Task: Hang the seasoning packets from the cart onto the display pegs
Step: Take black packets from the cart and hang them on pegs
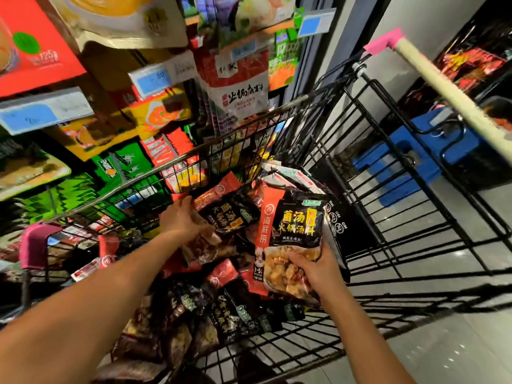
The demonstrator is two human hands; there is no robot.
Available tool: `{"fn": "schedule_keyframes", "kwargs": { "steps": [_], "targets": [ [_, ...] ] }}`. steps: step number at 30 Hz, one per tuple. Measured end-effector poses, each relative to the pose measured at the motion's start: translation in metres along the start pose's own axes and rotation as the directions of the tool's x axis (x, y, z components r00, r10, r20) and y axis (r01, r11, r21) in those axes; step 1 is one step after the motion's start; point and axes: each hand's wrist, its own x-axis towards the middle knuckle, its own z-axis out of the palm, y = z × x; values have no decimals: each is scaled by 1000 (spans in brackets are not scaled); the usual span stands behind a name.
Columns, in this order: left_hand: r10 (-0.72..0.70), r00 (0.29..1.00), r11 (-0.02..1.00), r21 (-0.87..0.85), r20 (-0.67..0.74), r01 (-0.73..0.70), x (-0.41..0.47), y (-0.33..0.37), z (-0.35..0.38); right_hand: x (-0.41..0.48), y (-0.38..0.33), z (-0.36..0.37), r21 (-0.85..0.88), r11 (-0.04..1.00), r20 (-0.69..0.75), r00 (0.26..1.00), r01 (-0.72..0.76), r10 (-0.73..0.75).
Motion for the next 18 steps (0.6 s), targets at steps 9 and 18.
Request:
{"fn": "schedule_keyframes", "kwargs": {
  "steps": [9, 18],
  "targets": [
    [5, 1000, 959, -285, 2, -4, -26, -4, -15, -1, -3, 1, 51, 998, -19, 1000, -21, 22],
    [184, 978, 407, -913, 97, 14, -106, 31, -57, -12, -20, 18, 68, 998, 95, 995, 9, -16]
  ]
}}
